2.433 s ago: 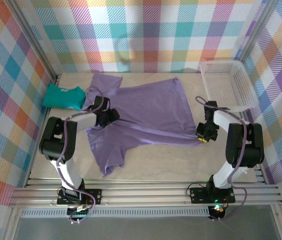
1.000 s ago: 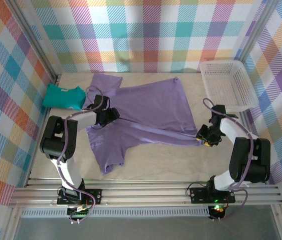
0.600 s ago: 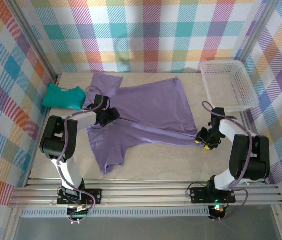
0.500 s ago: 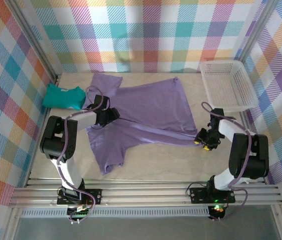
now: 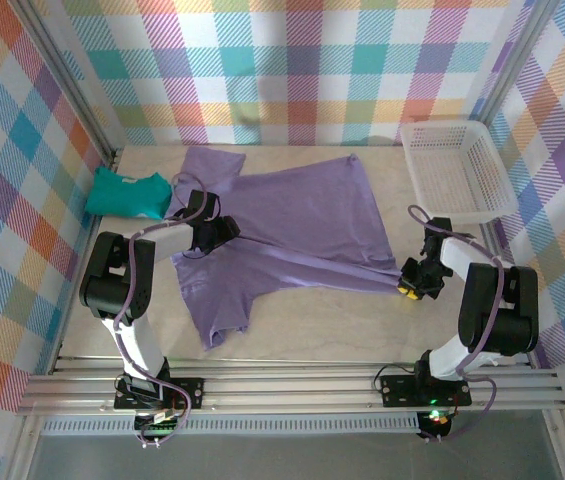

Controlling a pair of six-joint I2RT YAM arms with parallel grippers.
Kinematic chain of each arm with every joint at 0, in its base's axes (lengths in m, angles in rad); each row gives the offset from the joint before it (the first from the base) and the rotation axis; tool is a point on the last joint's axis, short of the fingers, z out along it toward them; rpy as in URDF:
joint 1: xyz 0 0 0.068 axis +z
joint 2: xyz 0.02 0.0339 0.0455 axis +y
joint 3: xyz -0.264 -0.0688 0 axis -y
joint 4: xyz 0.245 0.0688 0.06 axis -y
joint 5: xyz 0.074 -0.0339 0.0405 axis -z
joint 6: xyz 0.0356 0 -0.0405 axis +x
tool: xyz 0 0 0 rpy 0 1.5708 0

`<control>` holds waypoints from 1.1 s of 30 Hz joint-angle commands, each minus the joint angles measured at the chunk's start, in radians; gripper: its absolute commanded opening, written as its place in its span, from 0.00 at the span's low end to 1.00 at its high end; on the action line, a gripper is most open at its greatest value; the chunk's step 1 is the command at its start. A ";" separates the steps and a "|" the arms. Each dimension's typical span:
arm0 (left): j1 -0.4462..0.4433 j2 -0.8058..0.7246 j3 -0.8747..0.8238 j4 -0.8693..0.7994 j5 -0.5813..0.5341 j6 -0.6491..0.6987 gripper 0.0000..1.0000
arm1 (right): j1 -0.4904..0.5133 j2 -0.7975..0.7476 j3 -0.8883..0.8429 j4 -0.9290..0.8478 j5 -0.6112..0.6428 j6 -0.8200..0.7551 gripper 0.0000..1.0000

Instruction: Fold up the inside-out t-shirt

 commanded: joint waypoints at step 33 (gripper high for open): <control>0.013 -0.044 -0.026 -0.008 0.017 -0.015 0.62 | 0.049 -0.011 0.008 0.010 0.025 -0.014 0.42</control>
